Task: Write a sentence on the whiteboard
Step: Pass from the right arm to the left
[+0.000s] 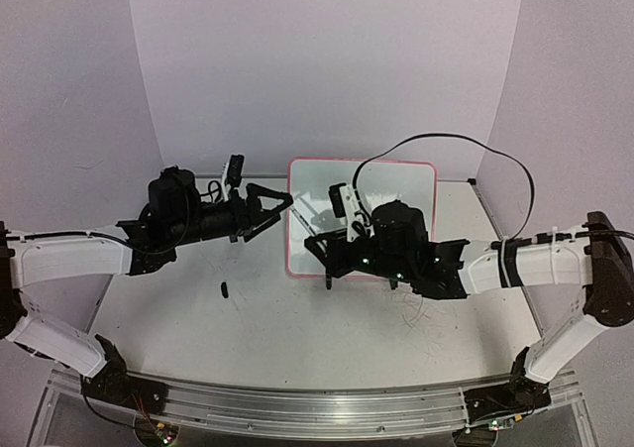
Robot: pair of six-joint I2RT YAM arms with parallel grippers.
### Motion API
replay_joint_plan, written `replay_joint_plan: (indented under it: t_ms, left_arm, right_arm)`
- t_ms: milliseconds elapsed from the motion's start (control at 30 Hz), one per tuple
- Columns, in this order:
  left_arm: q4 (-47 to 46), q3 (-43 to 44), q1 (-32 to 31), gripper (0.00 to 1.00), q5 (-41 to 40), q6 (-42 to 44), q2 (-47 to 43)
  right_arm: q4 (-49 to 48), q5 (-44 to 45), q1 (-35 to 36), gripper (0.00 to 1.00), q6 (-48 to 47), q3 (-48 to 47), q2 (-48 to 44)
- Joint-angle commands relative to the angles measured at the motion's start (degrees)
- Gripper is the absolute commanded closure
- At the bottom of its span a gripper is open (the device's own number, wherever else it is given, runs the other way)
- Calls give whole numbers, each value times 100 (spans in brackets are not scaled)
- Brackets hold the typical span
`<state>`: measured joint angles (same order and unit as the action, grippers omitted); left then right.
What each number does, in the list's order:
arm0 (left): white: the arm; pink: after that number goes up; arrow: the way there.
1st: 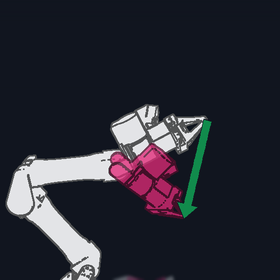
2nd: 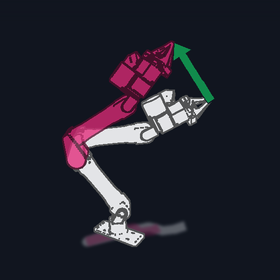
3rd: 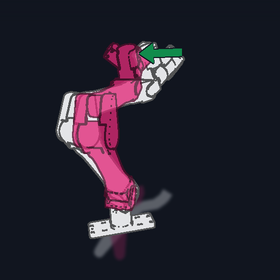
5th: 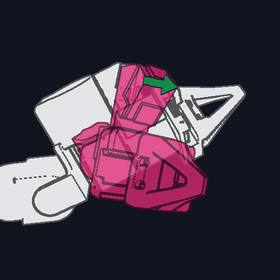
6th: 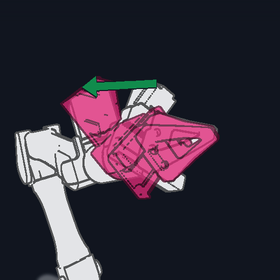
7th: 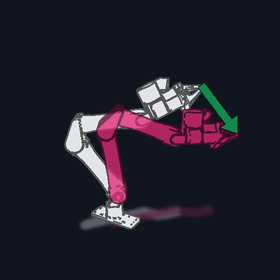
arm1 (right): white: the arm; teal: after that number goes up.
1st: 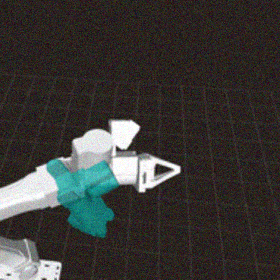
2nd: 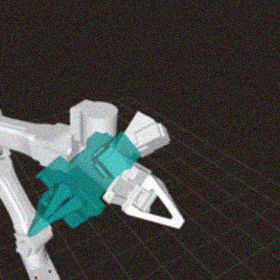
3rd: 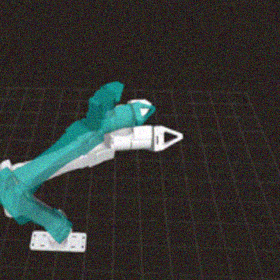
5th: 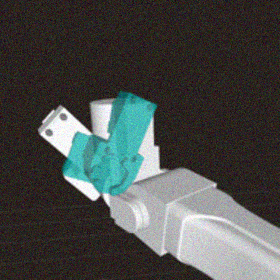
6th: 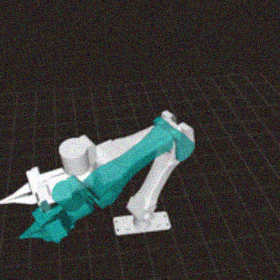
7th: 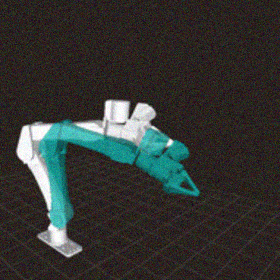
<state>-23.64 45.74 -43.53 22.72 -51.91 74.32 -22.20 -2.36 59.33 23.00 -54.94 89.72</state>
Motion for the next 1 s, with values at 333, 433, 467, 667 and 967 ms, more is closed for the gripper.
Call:
replay_joint_plan:
  t_ms: [333, 433, 467, 667, 967]
  left_arm:
    - [-1440, 162, -94, 34, 338, -1105, 638]
    - [-1529, 195, -102, 41, 351, -1265, 771]
    - [-1568, 205, -104, 46, 367, -1311, 832]
    - [-1679, 284, -103, 71, 395, -1409, 1002]
    - [-1886, 425, -97, 100, -14, -1447, 947]
  right_arm:
    - [-361, -367, 13, 100, -333, -94, -251]
    - [-364, -370, 10, 100, -362, -92, -270]
    - [-360, -377, 16, 100, -380, -99, -264]
    - [-362, -275, 15, 100, -402, -112, -292]
    - [-355, 220, 3, 44, -124, -20, -557]
